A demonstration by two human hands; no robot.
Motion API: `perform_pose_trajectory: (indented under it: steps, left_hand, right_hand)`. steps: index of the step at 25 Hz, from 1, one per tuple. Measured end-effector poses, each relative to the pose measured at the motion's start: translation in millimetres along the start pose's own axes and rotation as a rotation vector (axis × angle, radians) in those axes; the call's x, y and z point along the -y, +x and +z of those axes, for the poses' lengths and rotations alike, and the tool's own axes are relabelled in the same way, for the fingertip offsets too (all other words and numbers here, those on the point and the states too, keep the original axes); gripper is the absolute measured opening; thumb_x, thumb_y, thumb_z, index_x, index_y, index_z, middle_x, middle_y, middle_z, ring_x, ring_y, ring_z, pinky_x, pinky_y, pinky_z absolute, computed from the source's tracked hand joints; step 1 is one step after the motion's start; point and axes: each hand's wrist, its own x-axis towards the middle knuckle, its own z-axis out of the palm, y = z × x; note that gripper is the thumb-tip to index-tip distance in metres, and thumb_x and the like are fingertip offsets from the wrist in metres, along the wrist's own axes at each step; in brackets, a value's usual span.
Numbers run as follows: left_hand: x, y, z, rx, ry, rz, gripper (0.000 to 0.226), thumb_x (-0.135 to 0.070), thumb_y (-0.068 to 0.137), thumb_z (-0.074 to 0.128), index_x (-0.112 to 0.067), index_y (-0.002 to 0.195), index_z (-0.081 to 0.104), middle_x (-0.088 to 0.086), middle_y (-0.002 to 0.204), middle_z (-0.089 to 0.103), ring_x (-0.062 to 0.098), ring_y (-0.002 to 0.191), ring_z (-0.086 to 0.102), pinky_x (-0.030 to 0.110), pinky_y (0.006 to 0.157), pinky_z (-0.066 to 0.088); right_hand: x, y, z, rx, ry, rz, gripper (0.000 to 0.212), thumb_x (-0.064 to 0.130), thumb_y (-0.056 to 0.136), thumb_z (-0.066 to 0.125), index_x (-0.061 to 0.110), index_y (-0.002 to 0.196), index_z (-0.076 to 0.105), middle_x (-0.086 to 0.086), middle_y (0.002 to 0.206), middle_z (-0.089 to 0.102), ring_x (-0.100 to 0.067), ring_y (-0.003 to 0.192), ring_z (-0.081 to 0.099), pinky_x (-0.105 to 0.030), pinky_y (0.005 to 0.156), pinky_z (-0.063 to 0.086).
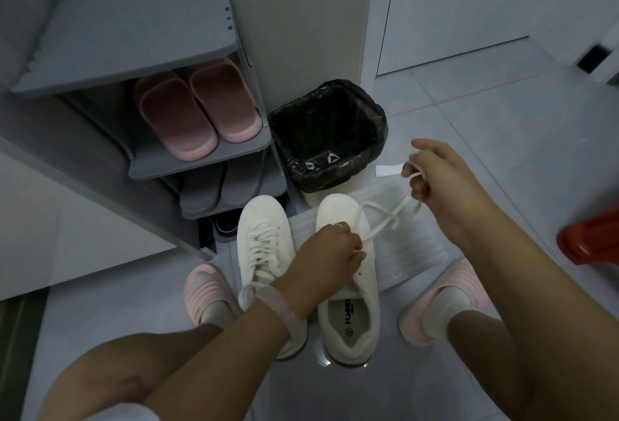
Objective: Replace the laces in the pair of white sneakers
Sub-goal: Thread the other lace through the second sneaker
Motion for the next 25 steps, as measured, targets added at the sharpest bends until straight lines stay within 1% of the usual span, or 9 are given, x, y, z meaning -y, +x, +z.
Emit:
perform_pose_trajectory:
  steps: [4,11,13,15,18,20,21,23,25]
  left_hand:
    - [-7.4,5.2,8.0,0.011,0.095,-0.143,0.028,-0.023,0.094,0.045,-0.007,0.116,0.047,0.008,0.117,0.047,0.025,0.105,0.051,0.033,0.082,0.043]
    - [-15.7,19.5,15.8,-0.031,0.122,-0.182,0.013,-0.014,0.093,0.041,-0.008,0.097,0.052,0.009,0.104,0.053,0.025,0.099,0.05,0.03,0.077,0.033]
    - [-20.1,20.7,8.8,-0.037,-0.184,-0.254,0.009,-0.017,0.093,0.042,-0.018,0.084,0.045,0.004,0.086,0.056,0.023,0.086,0.052,0.032,0.078,0.034]
    - [-22.8,21.9,-15.1,-0.061,-0.701,-0.383,0.011,-0.015,0.094,0.045,-0.021,0.084,0.043,0.001,0.07,0.054,0.018,0.068,0.054,0.026,0.066,0.042]
    - [-4.8,14.4,-83.2,-0.419,-1.079,-0.404,0.011,-0.011,0.093,0.048,-0.019,0.086,0.05,-0.001,0.059,0.045,0.008,0.047,0.043,0.018,0.046,0.038]
    - [20.8,-3.4,-129.4,-0.628,-0.935,-0.402,0.019,-0.013,0.092,0.05,-0.023,0.076,0.053,-0.001,0.059,0.045,0.008,0.046,0.041,0.02,0.046,0.036]
    - [37.1,-13.7,-143.7,-0.594,-0.675,-0.418,0.021,-0.015,0.09,0.053,-0.023,0.071,0.055,0.001,0.06,0.048,0.011,0.049,0.044,0.023,0.051,0.037]
    - [56.4,-32.7,-154.1,-0.219,-0.146,-0.473,0.024,-0.021,0.086,0.061,-0.017,0.063,0.058,0.002,0.06,0.054,0.016,0.056,0.049,0.025,0.057,0.038]
    - [61.5,-37.0,-138.4,0.149,0.083,-0.489,0.027,-0.028,0.084,0.065,-0.014,0.061,0.059,-0.001,0.06,0.053,0.013,0.059,0.049,0.023,0.054,0.036]
  right_hand:
    - [-2.7,-1.2,-1.3,-0.002,-0.018,-0.084,0.037,0.0,0.089,0.04,0.022,0.116,0.051,-0.001,0.076,0.057,-0.012,0.061,0.039,-0.023,0.063,0.038]
    - [-7.2,-1.2,-1.5,0.018,-0.065,-0.146,0.025,0.004,0.094,0.041,0.02,0.11,0.05,0.006,0.079,0.068,-0.008,0.058,0.045,-0.019,0.063,0.043]
    - [-10.0,1.1,-1.4,0.017,-0.102,-0.169,0.016,0.007,0.095,0.041,0.015,0.106,0.049,0.007,0.082,0.07,-0.004,0.055,0.048,-0.018,0.061,0.044]
    - [-9.6,2.6,-2.6,-0.009,-0.103,-0.185,0.011,0.011,0.096,0.042,0.014,0.1,0.051,0.007,0.082,0.07,-0.002,0.052,0.048,-0.018,0.059,0.044]
    - [-7.6,3.7,-7.9,-0.104,-0.029,-0.18,0.011,0.013,0.096,0.044,0.017,0.094,0.053,0.006,0.075,0.068,-0.007,0.052,0.044,-0.019,0.057,0.041]
    - [-8.7,4.4,-11.0,-0.141,-0.034,-0.167,0.009,0.016,0.095,0.047,0.016,0.097,0.056,0.003,0.07,0.066,-0.009,0.052,0.04,-0.02,0.054,0.037]
    - [-10.2,5.1,-11.9,-0.128,-0.093,-0.163,0.011,0.017,0.095,0.049,0.015,0.097,0.059,0.002,0.069,0.065,-0.009,0.053,0.04,-0.021,0.054,0.036]
    - [-14.8,6.0,-9.6,0.016,-0.371,-0.181,0.013,0.014,0.093,0.05,0.015,0.092,0.064,0.003,0.067,0.064,-0.011,0.056,0.043,-0.019,0.053,0.038]
    - [-24.1,3.2,-3.2,0.293,-0.804,-0.242,0.019,0.009,0.091,0.049,0.02,0.084,0.063,0.01,0.068,0.064,-0.006,0.063,0.051,-0.009,0.057,0.038]
